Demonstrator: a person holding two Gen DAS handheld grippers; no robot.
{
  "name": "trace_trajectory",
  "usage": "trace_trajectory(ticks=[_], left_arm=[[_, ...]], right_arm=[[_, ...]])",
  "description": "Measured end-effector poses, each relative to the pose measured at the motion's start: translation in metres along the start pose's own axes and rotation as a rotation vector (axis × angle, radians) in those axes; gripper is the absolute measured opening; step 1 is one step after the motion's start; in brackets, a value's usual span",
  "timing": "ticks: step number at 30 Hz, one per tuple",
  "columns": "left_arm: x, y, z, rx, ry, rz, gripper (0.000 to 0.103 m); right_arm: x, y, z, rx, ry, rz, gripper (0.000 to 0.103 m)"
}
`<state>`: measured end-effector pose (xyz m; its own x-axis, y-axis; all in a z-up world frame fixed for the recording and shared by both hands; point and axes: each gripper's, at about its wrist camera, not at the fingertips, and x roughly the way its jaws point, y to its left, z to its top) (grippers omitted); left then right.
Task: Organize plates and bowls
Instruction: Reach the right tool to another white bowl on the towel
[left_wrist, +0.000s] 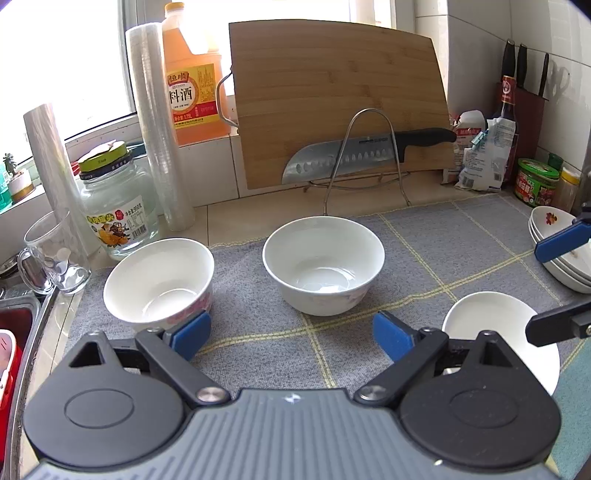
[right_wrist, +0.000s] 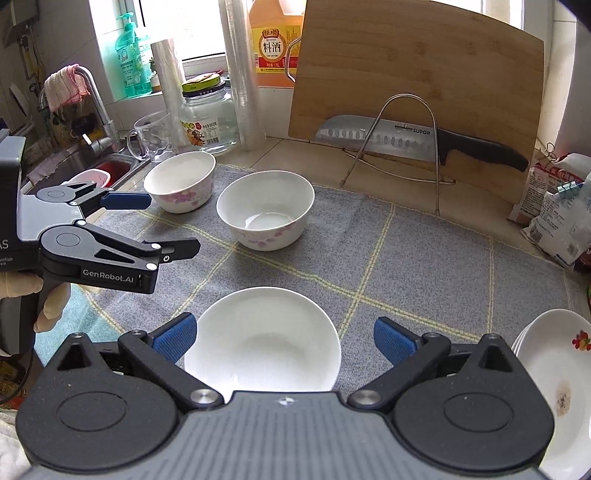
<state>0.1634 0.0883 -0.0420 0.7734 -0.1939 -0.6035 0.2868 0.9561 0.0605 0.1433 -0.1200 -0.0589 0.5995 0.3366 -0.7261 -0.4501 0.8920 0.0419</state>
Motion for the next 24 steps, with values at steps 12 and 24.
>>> trace_trajectory(ticks=[12, 24], left_arm=[[0.036, 0.001, 0.006, 0.010, 0.030, -0.067, 0.095], [0.071, 0.000, 0.006, 0.036, 0.062, -0.113, 0.095]], right_arm=[[0.025, -0.017, 0.051, 0.015, 0.047, 0.037, 0.103], [0.066, -0.018, 0.087, -0.034, 0.100, 0.065, 0.103]])
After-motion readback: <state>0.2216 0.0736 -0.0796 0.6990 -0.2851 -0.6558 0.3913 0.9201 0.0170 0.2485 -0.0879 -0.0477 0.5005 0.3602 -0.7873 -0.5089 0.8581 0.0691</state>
